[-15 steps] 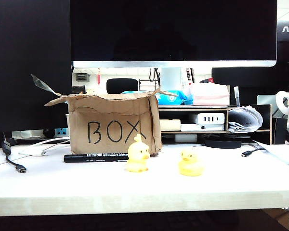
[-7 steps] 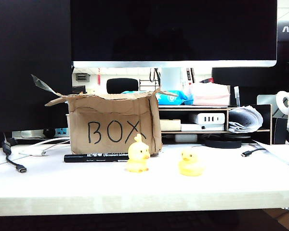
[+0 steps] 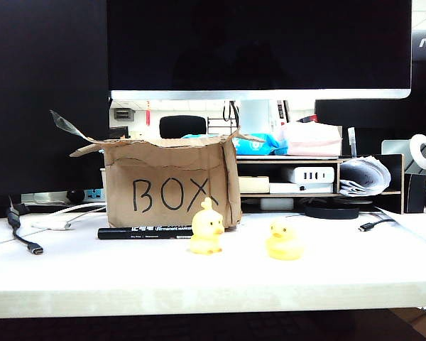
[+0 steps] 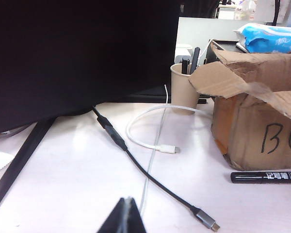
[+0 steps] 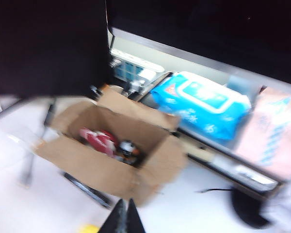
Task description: Put the doll that is least similar in color compared to the others into the paper box.
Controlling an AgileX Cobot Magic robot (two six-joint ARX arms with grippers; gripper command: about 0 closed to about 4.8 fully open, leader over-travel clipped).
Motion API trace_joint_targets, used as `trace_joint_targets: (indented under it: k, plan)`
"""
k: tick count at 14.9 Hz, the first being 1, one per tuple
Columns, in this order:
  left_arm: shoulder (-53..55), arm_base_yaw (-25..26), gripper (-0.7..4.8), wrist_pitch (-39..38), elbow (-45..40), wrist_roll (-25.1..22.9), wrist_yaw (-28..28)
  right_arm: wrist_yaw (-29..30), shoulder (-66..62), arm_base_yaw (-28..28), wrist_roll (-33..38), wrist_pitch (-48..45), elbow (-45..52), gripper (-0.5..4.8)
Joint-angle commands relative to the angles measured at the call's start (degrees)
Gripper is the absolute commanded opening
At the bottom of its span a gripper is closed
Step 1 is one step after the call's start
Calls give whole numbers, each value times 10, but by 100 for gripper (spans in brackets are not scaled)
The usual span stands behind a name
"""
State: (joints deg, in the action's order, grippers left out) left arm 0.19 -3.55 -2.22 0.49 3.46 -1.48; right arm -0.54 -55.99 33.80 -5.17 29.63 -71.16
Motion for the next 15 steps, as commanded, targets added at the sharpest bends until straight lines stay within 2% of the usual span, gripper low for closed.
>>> trace_joint_targets:
  k: [1, 3, 4, 5, 6, 8, 11, 15]
  plan:
    - [0, -1, -5, 5, 0, 0, 2, -29, 54, -106, -47, 23, 23, -5]
    - [0, 1, -5, 6, 1, 0, 7, 92, 134, -242, 28, -31, 94, -5]
    - [0, 0, -5, 6, 0, 0, 6, 114, 173, -308, 64, -66, 140, -5]
    - [0, 0, -5, 6, 1, 0, 3, 104, 205, -351, 68, -93, 186, -5]
    - [0, 0, -5, 6, 0, 0, 2, 76, 260, -373, 45, -131, 271, -5]
    - [0, 0, -5, 6, 1, 0, 2, 51, 329, -379, 47, -155, 361, -5]
    - [0, 0, -5, 6, 1, 0, 2, 54, 454, -391, 58, -245, 549, -5]
    - [0, 0, -5, 6, 0, 0, 2, 53, 530, -391, 77, -274, 662, -5]
